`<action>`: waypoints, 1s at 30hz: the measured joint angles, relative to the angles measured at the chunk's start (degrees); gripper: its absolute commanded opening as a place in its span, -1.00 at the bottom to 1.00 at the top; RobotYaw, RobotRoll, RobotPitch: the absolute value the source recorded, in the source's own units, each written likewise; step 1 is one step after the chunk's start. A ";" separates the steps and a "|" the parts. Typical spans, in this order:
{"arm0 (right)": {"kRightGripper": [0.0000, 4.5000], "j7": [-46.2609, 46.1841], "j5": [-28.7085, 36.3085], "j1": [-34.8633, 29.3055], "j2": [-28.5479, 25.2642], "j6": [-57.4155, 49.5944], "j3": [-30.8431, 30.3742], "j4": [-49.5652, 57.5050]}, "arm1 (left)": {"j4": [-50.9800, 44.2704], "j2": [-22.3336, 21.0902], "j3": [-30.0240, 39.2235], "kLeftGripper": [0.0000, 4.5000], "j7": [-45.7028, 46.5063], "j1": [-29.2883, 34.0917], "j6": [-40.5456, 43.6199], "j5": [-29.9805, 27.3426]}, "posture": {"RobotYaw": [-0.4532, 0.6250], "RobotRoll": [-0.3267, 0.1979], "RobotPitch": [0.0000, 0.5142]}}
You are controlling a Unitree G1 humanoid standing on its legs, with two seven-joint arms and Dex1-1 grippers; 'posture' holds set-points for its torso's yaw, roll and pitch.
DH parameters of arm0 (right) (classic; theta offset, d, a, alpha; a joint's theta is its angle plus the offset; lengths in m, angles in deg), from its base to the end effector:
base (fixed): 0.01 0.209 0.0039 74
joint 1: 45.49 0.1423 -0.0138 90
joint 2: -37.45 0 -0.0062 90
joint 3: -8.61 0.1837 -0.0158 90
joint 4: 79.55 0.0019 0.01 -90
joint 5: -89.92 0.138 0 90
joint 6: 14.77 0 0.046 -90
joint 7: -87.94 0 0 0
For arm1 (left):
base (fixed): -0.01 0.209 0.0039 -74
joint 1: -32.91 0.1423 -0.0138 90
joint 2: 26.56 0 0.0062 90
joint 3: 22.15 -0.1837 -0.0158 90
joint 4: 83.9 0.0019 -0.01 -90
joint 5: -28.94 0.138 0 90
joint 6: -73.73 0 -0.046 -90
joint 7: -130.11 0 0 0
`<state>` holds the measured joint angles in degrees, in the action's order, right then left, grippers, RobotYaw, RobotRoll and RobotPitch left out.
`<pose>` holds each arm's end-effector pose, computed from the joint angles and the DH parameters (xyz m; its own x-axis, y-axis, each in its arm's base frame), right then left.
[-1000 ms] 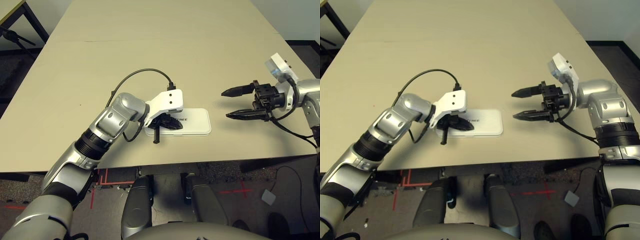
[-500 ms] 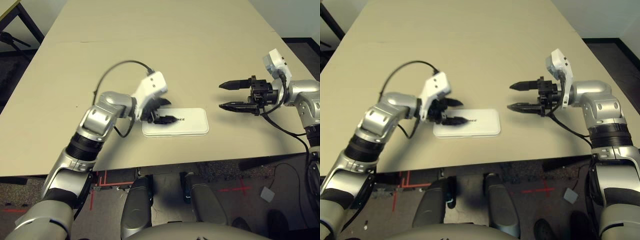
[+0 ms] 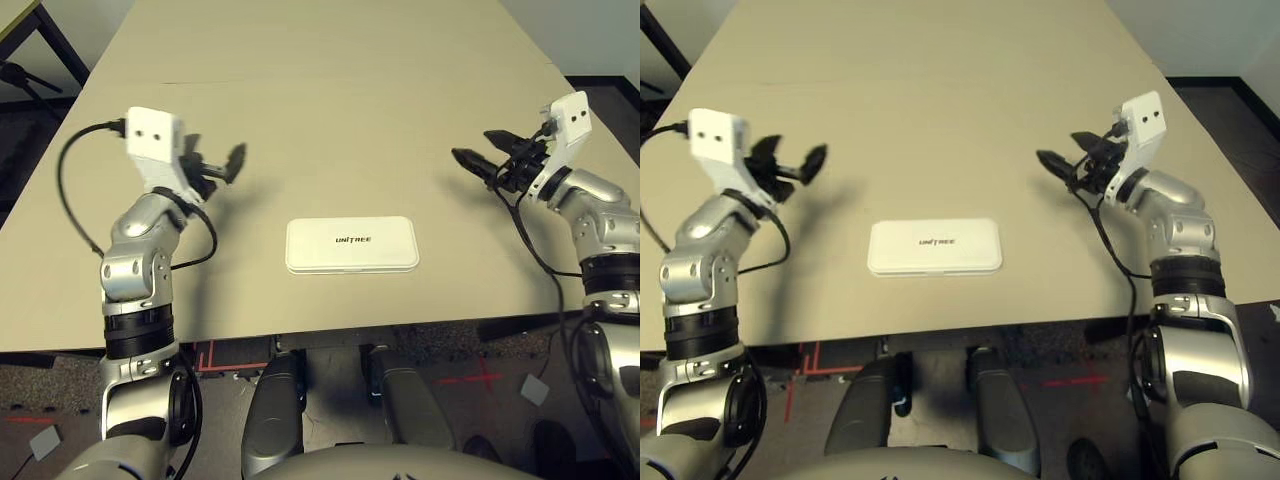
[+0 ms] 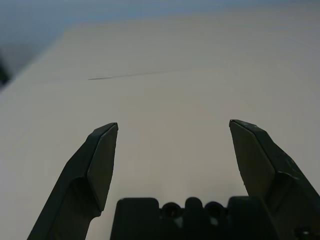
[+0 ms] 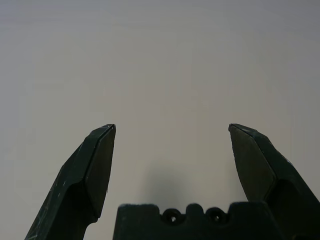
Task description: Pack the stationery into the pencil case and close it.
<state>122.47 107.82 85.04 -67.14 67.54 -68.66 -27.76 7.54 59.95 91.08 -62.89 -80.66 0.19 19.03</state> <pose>0.3126 -0.2857 0.1499 0.9535 0.3003 0.0246 -0.3000 0.9538 -0.0153 0.2580 0.2648 0.1512 0.9787 0.0861 0.1863 -0.0952 0.9946 0.0407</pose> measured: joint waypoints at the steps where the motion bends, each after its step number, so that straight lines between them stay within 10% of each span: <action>1: 1.00 -2.60 -0.46 0.30 0.42 1.41 0.48 -1.15 | 0.60 0.34 0.55 0.99 1.75 0.02 -1.66 0.25 | -0.08 0.25 -0.38; 30: 1.00 -12.69 -2.62 1.51 1.62 17.10 6.06 -12.26 | 10.75 2.51 -1.47 0.99 9.97 -0.12 -14.75 0.37 | -0.24 0.25 -0.37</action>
